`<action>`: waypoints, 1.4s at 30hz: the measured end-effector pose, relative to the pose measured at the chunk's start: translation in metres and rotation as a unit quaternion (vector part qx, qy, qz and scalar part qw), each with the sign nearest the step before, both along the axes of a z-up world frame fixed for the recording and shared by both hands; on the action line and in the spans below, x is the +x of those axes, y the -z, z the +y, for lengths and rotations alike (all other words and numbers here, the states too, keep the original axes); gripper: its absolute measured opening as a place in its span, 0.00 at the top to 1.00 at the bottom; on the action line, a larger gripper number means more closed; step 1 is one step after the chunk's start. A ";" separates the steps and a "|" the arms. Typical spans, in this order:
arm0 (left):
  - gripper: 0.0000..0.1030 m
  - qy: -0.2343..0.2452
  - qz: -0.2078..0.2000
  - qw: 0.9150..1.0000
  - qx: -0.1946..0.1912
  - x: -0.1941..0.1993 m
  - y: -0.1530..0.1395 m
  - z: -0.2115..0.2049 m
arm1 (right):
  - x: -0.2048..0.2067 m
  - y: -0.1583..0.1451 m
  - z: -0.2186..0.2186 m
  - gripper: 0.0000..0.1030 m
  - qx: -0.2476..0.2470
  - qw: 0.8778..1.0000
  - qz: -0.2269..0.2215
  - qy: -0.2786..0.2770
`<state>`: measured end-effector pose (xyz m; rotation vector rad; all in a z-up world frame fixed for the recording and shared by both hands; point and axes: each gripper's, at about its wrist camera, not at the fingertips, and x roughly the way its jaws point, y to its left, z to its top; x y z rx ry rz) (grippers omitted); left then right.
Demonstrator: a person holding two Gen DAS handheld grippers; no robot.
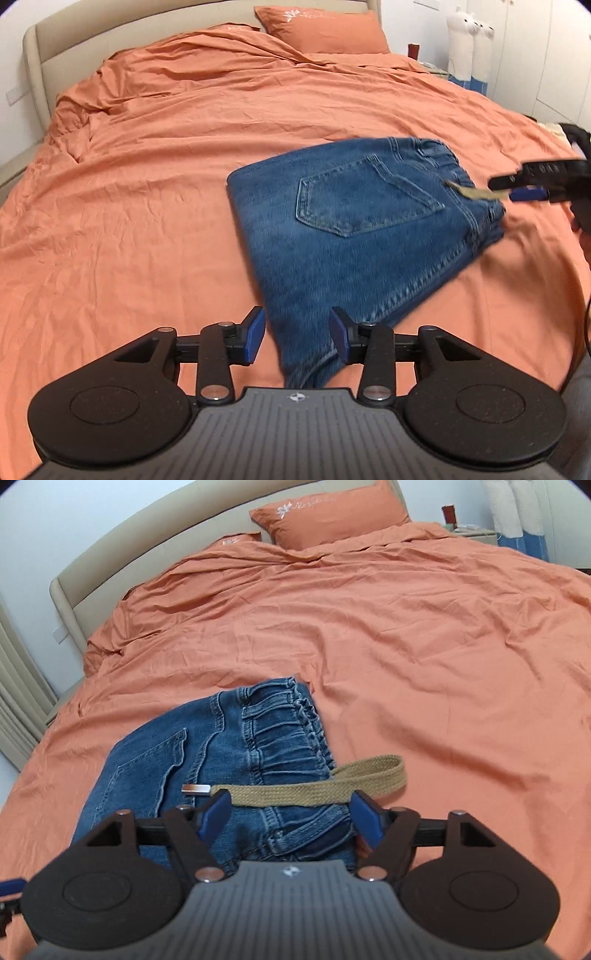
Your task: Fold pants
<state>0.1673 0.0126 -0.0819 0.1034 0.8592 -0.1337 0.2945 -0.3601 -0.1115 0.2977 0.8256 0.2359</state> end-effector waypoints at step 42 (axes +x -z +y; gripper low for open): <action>0.34 -0.073 0.001 0.996 -0.057 0.147 0.016 0.028 | 0.118 -0.001 0.009 0.52 0.032 0.995 0.022 -0.092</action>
